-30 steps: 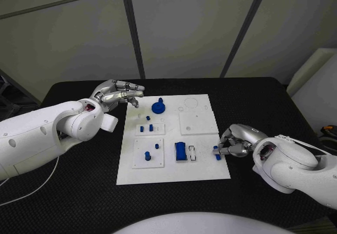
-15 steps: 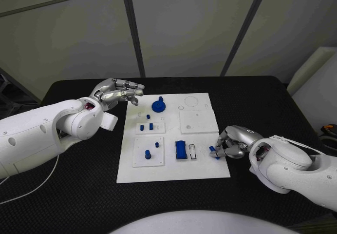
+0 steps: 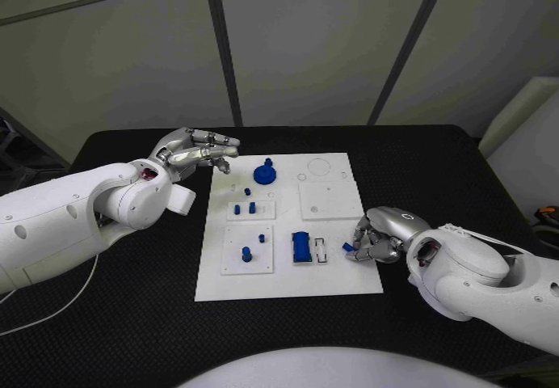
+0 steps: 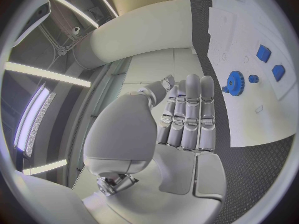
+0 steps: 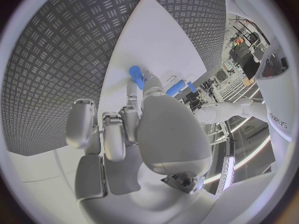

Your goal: Assemble the parts on the task board

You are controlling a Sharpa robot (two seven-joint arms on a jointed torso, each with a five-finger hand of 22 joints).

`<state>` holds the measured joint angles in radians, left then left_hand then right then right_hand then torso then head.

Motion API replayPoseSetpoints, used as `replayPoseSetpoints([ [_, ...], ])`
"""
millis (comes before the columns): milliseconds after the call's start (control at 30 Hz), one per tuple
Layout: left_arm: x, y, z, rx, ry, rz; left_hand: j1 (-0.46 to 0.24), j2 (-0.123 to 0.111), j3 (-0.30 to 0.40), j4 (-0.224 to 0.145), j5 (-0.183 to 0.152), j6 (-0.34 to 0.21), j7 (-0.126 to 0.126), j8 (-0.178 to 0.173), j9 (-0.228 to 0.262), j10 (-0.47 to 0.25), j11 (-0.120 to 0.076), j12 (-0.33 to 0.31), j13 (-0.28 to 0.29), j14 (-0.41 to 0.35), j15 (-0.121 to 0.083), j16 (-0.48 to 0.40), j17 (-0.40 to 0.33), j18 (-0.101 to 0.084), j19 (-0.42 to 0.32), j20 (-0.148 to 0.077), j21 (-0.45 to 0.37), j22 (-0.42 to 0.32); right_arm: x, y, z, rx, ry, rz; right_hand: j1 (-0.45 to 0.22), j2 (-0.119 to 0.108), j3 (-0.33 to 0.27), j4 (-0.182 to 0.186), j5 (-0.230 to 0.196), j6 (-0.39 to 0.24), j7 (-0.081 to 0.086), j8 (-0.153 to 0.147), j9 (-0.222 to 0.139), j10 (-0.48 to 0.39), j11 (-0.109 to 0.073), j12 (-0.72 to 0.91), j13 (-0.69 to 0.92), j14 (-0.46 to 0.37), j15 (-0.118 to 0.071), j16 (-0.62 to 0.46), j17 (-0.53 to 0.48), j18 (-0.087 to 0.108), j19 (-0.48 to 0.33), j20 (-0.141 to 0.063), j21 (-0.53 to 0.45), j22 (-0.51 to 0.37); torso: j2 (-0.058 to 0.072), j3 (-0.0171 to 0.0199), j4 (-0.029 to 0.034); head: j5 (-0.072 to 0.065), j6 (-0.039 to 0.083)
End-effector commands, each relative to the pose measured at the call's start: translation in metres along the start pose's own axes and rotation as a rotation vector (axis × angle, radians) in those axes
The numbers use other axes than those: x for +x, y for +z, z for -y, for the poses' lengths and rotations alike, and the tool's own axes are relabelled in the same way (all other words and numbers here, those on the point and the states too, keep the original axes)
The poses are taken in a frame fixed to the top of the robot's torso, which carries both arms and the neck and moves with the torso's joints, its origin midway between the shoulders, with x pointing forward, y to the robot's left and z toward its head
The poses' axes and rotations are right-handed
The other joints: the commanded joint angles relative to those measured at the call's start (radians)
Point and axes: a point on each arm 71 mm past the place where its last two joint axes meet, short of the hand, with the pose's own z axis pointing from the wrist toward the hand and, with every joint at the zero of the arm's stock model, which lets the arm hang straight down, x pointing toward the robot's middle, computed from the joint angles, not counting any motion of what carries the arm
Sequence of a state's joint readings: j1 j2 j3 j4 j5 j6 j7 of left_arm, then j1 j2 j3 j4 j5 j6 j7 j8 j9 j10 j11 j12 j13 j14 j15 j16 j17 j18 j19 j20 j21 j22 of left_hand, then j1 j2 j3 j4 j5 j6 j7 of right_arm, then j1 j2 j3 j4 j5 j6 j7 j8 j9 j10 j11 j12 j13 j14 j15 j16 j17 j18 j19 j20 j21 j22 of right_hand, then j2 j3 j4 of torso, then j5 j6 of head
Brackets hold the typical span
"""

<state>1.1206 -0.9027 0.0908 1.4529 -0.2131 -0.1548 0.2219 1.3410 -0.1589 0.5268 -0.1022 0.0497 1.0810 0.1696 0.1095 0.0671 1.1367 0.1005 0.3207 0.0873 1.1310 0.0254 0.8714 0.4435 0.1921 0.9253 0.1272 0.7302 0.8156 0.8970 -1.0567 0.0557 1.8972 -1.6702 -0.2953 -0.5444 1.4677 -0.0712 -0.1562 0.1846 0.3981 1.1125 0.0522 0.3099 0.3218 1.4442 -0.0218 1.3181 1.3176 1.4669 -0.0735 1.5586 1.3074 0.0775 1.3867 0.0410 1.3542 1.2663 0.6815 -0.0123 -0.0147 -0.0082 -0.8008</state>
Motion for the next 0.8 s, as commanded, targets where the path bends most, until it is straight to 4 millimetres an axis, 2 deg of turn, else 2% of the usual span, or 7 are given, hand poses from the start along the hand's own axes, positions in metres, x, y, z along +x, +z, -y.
replayPoseSetpoints([
  [33, 0.001, 0.0, 0.001, 0.003, -0.004, -0.012, -0.003, 0.008, -0.001, -0.003, 0.002, -0.005, 0.003, -0.007, -0.001, -0.007, -0.002, -0.001, -0.001, -0.008, 0.001, 0.001, -0.002, -0.012, -0.006, 0.002, 0.0, 0.001, 0.009, -0.002, 0.003, 0.04, -0.07, -0.027, 0.063, 0.05, 0.016, 0.001, 0.022, -0.007, 0.002, -0.005, 0.003, -0.008, 0.002, -0.005, 0.049, 0.098, -0.007, -0.001, 0.237, -0.006, 0.0, -0.008, -0.002, 0.001, -0.001, 0.0002, -0.0004, 0.001, 0.0],
  [500, 0.002, 0.0, 0.001, 0.002, -0.004, -0.011, -0.004, 0.009, -0.002, -0.002, 0.003, -0.006, 0.003, -0.007, -0.001, -0.007, -0.002, -0.001, -0.001, -0.008, 0.001, 0.002, -0.002, -0.012, -0.007, 0.003, 0.0, 0.002, 0.006, -0.008, -0.006, 0.051, 0.039, -0.014, 0.056, 0.031, 0.098, 0.029, 0.157, -0.004, -0.003, -0.004, 0.02, 0.002, -0.003, 0.008, 0.062, 0.1, -0.01, 0.003, 0.246, -0.01, 0.012, -0.011, 0.011, 0.022, 0.0, 0.0002, -0.0019, 0.004, 0.002],
  [667, 0.001, -0.001, 0.001, 0.002, -0.004, -0.011, -0.004, 0.009, -0.002, -0.002, 0.003, -0.006, 0.003, -0.007, -0.001, -0.007, -0.002, -0.001, -0.001, -0.008, 0.001, 0.002, -0.002, -0.012, -0.007, 0.003, 0.0, 0.002, 0.004, -0.01, -0.013, 0.021, 0.089, -0.003, 0.056, 0.025, 0.112, 0.031, 0.169, -0.005, -0.005, -0.002, 0.024, 0.006, -0.004, 0.016, 0.068, 0.101, -0.011, 0.005, 0.249, -0.011, 0.015, -0.012, 0.014, 0.026, -0.001, 0.0008, -0.001, 0.005, 0.002],
  [733, 0.001, -0.001, 0.001, 0.002, -0.004, -0.012, -0.004, 0.009, -0.002, -0.002, 0.003, -0.006, 0.003, -0.007, -0.001, -0.007, -0.002, -0.001, -0.001, -0.008, 0.001, 0.002, -0.002, -0.012, -0.007, 0.003, 0.0, 0.002, 0.003, -0.011, -0.016, 0.01, 0.121, 0.011, 0.054, 0.022, 0.121, 0.034, 0.175, -0.003, -0.006, 0.001, 0.027, 0.008, -0.005, 0.019, 0.071, 0.101, -0.011, 0.006, 0.251, -0.012, 0.016, -0.012, 0.016, 0.029, 0.0, 0.0004, 0.0014, 0.004, 0.003],
  [800, 0.001, -0.001, 0.001, 0.003, -0.004, -0.012, -0.004, 0.009, -0.002, -0.002, 0.003, -0.006, 0.003, -0.007, -0.001, -0.007, -0.002, -0.001, -0.001, -0.008, 0.001, 0.002, -0.002, -0.012, -0.007, 0.003, 0.0, 0.002, 0.001, -0.012, -0.018, 0.002, 0.146, 0.025, 0.051, 0.016, 0.136, 0.037, 0.193, -0.002, -0.008, 0.006, 0.033, 0.009, -0.007, 0.018, 0.07, 0.101, -0.013, 0.006, 0.251, -0.012, 0.017, -0.013, 0.017, 0.03, 0.0, -0.0002, 0.0005, 0.005, 0.001],
])
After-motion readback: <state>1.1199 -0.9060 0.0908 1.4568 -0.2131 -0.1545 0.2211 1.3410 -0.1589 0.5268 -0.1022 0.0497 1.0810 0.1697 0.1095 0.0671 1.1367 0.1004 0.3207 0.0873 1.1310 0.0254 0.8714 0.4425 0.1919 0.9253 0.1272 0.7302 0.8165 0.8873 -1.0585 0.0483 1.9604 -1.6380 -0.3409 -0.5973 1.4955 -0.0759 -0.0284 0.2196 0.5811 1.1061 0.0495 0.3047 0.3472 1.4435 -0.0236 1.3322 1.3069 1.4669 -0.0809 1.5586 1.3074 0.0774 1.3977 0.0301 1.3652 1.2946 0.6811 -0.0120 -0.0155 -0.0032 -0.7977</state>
